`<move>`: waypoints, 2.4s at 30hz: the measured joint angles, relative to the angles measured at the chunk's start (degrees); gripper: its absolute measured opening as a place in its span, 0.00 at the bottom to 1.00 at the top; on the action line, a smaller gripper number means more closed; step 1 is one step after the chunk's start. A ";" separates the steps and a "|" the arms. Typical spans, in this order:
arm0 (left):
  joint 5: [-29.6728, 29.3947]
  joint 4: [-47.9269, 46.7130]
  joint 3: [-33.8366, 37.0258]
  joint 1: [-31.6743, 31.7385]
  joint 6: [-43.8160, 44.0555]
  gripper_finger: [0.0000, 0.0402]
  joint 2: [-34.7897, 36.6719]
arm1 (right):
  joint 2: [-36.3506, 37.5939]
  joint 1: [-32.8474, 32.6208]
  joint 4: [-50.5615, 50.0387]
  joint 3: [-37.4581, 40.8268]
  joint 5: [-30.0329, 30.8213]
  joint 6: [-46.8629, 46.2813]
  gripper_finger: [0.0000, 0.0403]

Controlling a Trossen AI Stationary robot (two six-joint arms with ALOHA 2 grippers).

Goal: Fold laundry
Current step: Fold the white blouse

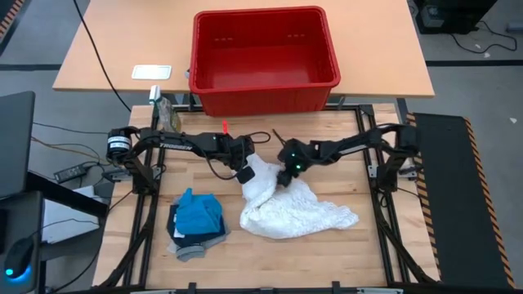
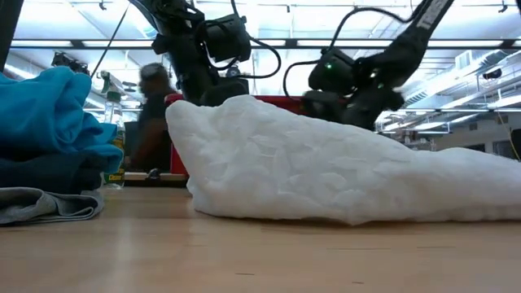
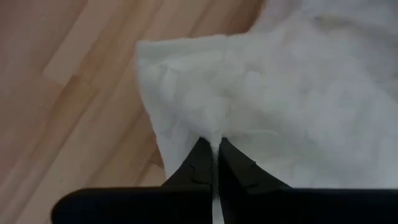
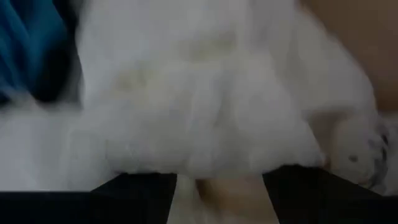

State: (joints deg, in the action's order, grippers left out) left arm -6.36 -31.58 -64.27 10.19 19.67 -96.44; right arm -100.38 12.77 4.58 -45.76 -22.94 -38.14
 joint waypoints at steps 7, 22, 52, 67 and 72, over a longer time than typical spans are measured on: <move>-0.30 -1.47 -1.58 0.60 -1.61 0.01 0.69 | -6.49 2.33 18.67 -0.09 1.62 -5.41 0.40; -14.18 -26.58 -18.81 1.85 -10.83 0.00 0.70 | 15.22 3.06 -12.34 -0.36 18.05 5.61 0.01; -20.86 -35.21 -67.68 -15.86 -36.04 0.00 7.40 | 40.75 -7.39 -58.56 -47.86 11.18 17.94 0.00; -4.07 -50.03 -37.67 -23.17 -0.66 0.00 3.63 | 24.90 -26.16 -68.82 -20.07 5.07 -6.19 0.01; -2.63 -44.30 -26.75 -25.95 2.46 0.00 3.78 | 21.92 -30.83 -64.63 -15.50 3.47 -11.18 0.07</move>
State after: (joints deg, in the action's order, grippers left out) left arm -8.99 -75.88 -91.02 -15.76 22.13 -92.66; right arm -78.46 -18.05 -60.05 -61.26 -19.47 -49.32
